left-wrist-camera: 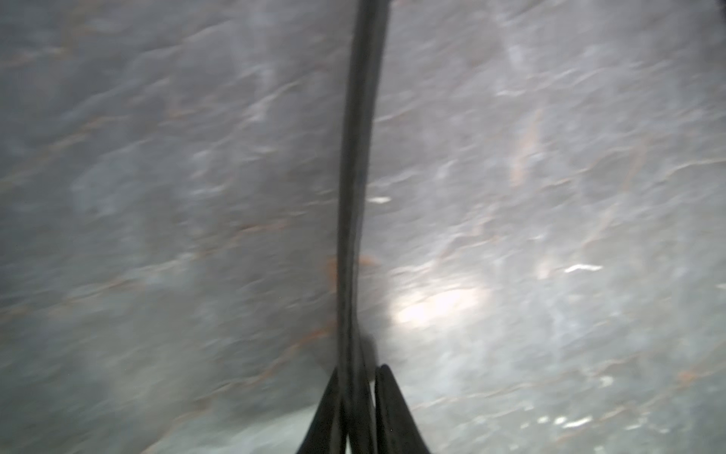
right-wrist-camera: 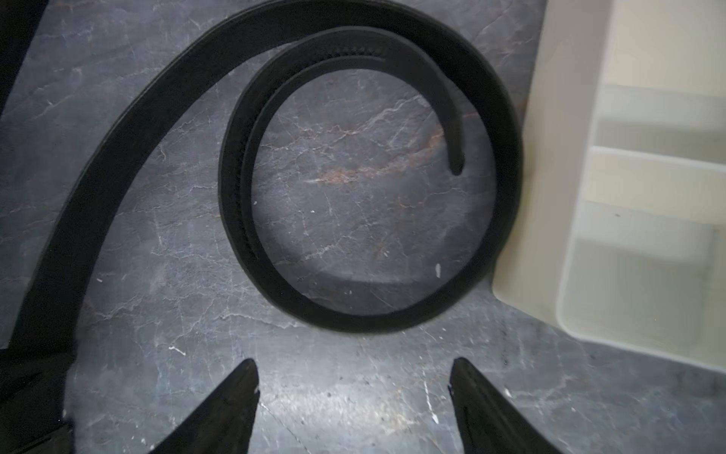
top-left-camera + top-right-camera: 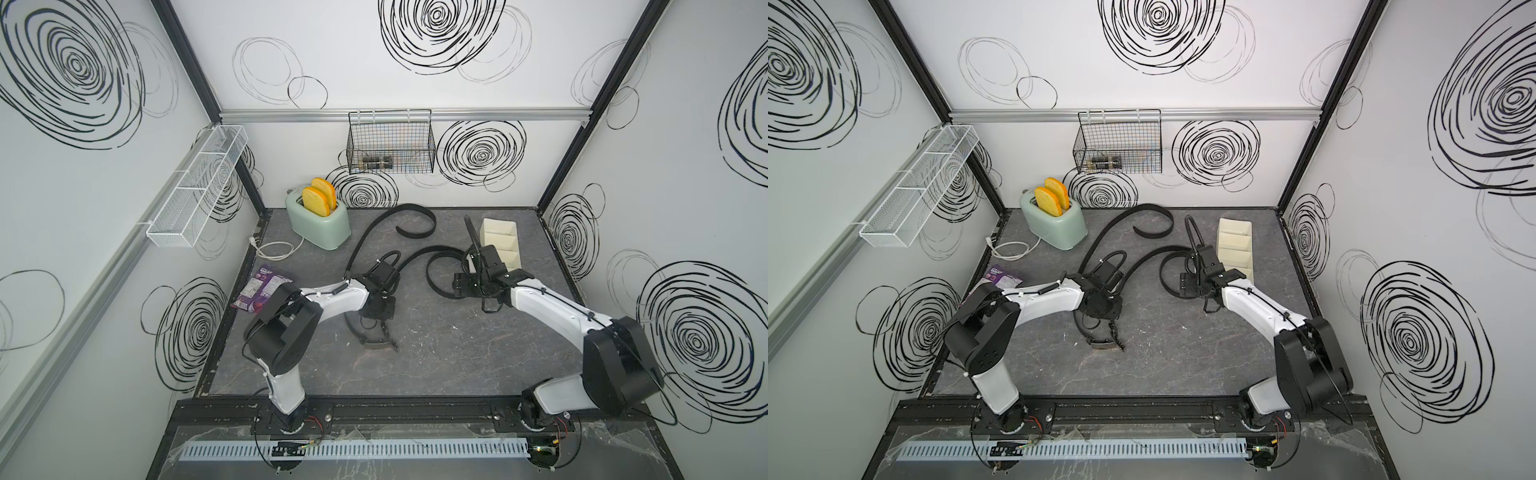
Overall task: Place the belts into the storage roll
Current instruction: Roll the belt at the center of the board.
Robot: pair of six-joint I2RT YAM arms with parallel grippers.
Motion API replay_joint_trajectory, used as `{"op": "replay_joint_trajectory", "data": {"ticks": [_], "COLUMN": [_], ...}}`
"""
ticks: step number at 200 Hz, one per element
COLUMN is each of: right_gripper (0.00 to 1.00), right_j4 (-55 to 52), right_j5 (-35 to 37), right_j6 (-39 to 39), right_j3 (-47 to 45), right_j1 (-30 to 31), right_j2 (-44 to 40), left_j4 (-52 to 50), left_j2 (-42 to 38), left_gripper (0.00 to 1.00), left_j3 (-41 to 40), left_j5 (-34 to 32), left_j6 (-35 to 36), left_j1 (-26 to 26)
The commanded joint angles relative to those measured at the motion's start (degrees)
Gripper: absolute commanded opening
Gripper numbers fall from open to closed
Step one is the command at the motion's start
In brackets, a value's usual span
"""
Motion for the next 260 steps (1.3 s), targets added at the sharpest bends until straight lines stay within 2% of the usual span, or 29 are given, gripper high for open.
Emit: {"op": "replay_joint_trajectory", "data": {"ticks": [1, 55, 71, 90, 131, 150, 162, 169, 179, 198, 213, 220, 232, 244, 260], "right_gripper": [0.78, 0.78, 0.78, 0.78, 0.78, 0.78, 0.78, 0.78, 0.78, 0.8, 0.84, 0.84, 0.84, 0.81, 0.81], "right_j4": [-4.01, -11.34, -15.17, -14.75, -2.23, 9.54, 11.37, 8.22, -1.87, -18.47, -21.2, -19.9, -15.14, -9.79, -7.61], "right_j5": [3.57, 5.61, 2.56, -3.33, -19.08, -23.52, -24.3, -22.94, -18.94, -5.34, 5.39, 7.83, 6.4, 1.82, -7.65], "right_j6": [-2.43, -4.23, -4.52, -2.88, 12.8, 23.63, 25.58, 22.53, 15.17, -3.24, -16.56, -22.83, -30.67, -38.11, -57.15], "right_j3": [7.19, 22.88, 26.35, 26.23, 23.24, 23.2, 24.35, 26.06, 29.76, 36.78, 36.38, 34.24, 28.96, 23.64, 19.97], "right_j1": [1.51, 1.38, 1.26, 2.34, 9.27, 12.01, 12.14, 11.65, 10.42, 8.68, 8.58, 8.62, 7.63, 6.62, 6.68], "right_j2": [6.42, 25.85, 29.42, 29.86, 27.55, 26.93, 27.22, 27.34, 27.66, 27.26, 24.08, 21.92, 18.13, 15.0, 12.9], "left_j4": [-3.54, 0.01, -0.32, 0.11, 0.73, -0.88, -1.89, -3.07, -4.86, -5.59, -4.06, -2.69, -0.49, -1.76, -2.11], "left_j2": [-3.41, -6.81, -6.82, -7.58, -8.04, -7.97, -7.63, -7.26, -6.91, -7.47, -7.27, -7.01, -6.53, -5.55, -5.96], "left_gripper": [0.18, 0.18, 0.18, 0.18, 0.18, 0.18, 0.18, 0.18, 0.17, 0.17, 0.17, 0.17, 0.17, 0.16, 0.17], "left_j3": [-2.52, -7.45, -7.54, -7.85, -7.51, -5.88, -4.67, -3.71, -2.5, -1.74, -1.73, -1.89, -2.46, -1.64, -1.34], "left_j5": [-0.46, 4.62, 5.93, 7.04, 9.69, 8.23, 8.11, 7.84, 7.99, 8.32, 10.42, 12.38, 13.48, 13.89, 14.15], "left_j6": [6.84, 11.37, 12.23, 12.94, 13.01, 13.86, 14.48, 14.74, 15.29, 16.34, 15.82, 15.15, 14.3, 14.58, 15.0], "left_j1": [1.78, 5.76, 6.74, 7.62, 10.69, 11.33, 11.85, 12.21, 12.78, 13.62, 14.62, 14.99, 14.77, 14.33, 13.69]}}
